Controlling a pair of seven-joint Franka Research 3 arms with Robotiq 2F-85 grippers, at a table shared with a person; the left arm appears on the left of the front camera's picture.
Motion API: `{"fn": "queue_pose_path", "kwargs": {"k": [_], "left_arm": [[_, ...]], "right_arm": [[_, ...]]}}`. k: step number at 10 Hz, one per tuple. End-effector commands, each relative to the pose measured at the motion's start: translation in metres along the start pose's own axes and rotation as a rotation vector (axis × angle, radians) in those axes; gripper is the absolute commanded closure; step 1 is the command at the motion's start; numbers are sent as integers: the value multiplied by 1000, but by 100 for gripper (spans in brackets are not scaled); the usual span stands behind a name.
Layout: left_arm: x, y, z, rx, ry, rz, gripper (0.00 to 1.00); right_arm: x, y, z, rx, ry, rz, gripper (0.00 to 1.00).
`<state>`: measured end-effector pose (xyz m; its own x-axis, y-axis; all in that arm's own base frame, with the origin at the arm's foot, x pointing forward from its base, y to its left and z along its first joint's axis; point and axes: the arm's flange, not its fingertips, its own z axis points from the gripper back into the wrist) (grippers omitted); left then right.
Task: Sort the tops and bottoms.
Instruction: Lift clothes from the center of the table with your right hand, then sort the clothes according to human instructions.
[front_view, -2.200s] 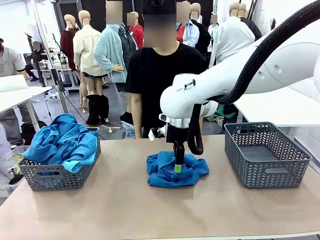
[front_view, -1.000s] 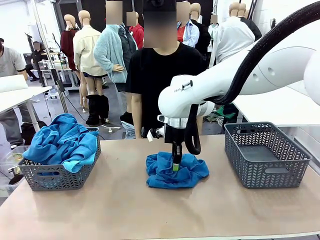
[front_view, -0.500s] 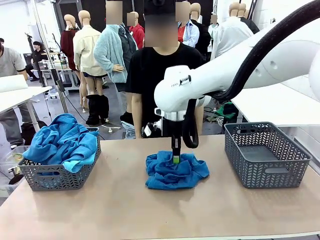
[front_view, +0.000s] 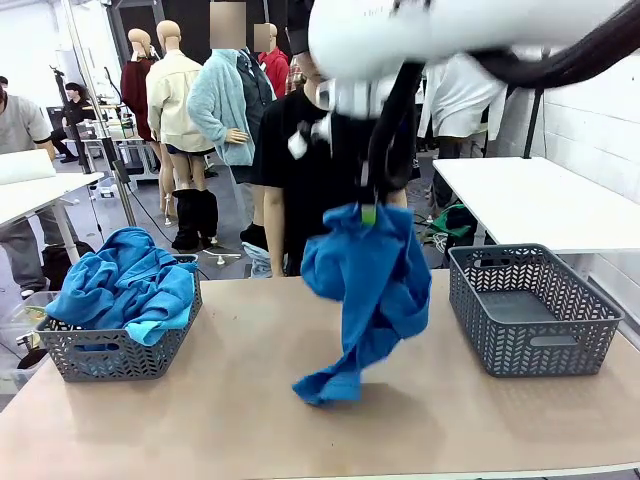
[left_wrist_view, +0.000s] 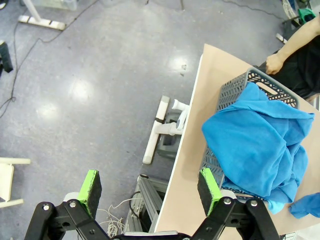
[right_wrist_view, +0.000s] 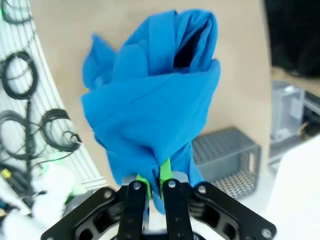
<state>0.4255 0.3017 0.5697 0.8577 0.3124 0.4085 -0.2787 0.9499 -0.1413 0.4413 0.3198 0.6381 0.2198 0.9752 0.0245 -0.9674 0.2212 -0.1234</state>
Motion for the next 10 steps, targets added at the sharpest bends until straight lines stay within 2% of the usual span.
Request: {"fn": "queue_pose_path", "kwargs": {"k": [1,2,3,6,8,9,10], "left_arm": [[-2,0,1,-9,-1,2,0],[-2,0,1,-9,-1,2,0],[-2,0,1,-9,-1,2,0],[-2,0,1,-9,-1,2,0],[-2,0,1,-9,-1,2,0],[-2,0,1,-9,-1,2,0],[-2,0,1,-9,-1,2,0]], "right_arm": [[-12,19,62,-44,-66,-123,100],[-18,29,100,-72,-130,-154,100],[-18,35,127,-68,-155,-212,100],[-11,56,186,-106,-257,-347,100],[-16,65,205,-75,-331,-385,100],[-19,63,203,-56,-321,-318,100],[-20,65,199,-93,-284,-361,100]]}}
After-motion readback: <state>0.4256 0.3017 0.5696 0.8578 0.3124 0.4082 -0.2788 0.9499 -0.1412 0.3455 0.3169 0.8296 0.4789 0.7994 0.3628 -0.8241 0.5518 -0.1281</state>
